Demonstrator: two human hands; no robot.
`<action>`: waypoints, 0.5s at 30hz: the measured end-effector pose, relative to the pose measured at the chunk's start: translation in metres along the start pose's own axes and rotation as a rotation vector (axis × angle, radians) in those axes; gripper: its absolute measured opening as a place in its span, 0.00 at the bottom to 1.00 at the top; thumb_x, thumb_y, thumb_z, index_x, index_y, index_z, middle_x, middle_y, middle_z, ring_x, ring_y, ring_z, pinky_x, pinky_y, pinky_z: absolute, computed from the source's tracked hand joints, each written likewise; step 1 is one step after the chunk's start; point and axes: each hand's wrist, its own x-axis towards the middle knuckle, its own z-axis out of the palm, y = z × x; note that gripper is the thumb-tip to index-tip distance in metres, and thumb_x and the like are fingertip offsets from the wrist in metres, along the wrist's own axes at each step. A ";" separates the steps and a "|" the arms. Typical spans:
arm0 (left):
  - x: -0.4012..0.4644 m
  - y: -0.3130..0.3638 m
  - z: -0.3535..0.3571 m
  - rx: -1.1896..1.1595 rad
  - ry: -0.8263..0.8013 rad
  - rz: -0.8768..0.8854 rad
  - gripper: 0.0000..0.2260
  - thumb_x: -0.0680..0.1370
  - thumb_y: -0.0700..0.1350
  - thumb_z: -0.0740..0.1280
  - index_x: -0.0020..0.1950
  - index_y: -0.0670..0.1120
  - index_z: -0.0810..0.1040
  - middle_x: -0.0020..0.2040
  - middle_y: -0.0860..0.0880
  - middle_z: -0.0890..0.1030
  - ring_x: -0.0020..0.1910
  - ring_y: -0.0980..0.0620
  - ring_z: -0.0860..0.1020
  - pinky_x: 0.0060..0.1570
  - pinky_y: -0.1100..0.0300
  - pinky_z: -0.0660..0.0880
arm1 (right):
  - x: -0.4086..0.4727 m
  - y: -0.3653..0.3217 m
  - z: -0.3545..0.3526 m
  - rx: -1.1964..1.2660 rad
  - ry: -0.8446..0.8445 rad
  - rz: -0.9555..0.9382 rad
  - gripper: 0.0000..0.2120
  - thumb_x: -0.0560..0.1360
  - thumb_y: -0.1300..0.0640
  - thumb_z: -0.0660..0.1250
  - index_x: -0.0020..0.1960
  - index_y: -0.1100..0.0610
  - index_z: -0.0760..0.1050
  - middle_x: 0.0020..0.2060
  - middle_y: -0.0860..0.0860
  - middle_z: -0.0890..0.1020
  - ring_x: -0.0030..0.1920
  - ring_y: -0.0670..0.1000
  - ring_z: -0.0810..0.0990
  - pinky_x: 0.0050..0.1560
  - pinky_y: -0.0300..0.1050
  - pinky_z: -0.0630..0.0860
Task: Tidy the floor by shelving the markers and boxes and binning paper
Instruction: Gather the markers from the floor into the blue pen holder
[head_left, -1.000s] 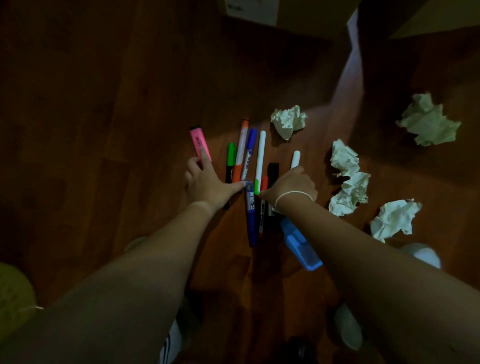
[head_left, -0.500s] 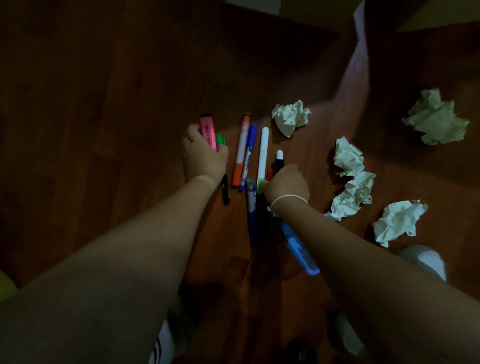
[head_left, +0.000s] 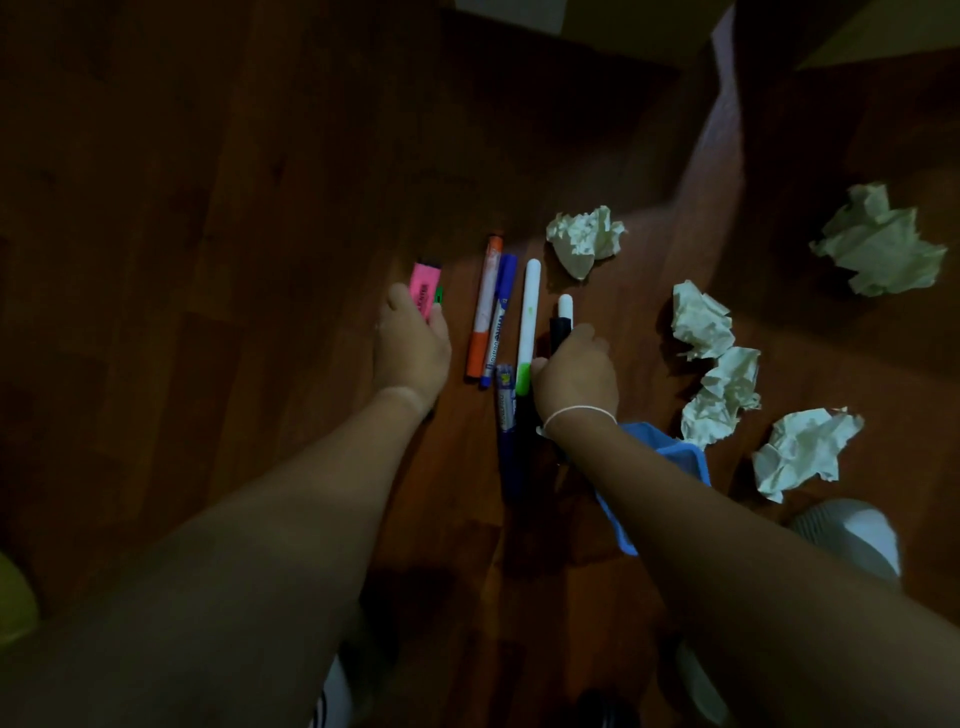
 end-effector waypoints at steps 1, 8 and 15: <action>-0.001 -0.001 -0.001 -0.028 0.010 -0.010 0.14 0.80 0.46 0.59 0.65 0.44 0.67 0.60 0.44 0.74 0.51 0.53 0.75 0.36 0.68 0.70 | 0.000 0.001 -0.002 0.045 -0.001 -0.005 0.15 0.76 0.59 0.63 0.60 0.62 0.66 0.56 0.60 0.75 0.54 0.58 0.77 0.49 0.48 0.75; -0.022 -0.024 -0.005 -0.014 -0.054 0.010 0.17 0.75 0.51 0.68 0.60 0.46 0.69 0.51 0.50 0.70 0.41 0.58 0.71 0.33 0.70 0.66 | -0.005 0.007 0.000 0.235 -0.001 0.076 0.14 0.76 0.60 0.60 0.60 0.62 0.65 0.56 0.61 0.75 0.55 0.60 0.76 0.55 0.57 0.75; -0.023 -0.024 0.002 0.092 -0.043 -0.049 0.15 0.76 0.46 0.67 0.61 0.44 0.72 0.59 0.44 0.75 0.54 0.48 0.77 0.41 0.65 0.72 | -0.007 0.008 0.007 0.265 -0.060 0.133 0.14 0.76 0.59 0.62 0.60 0.63 0.66 0.58 0.61 0.75 0.57 0.59 0.76 0.54 0.52 0.75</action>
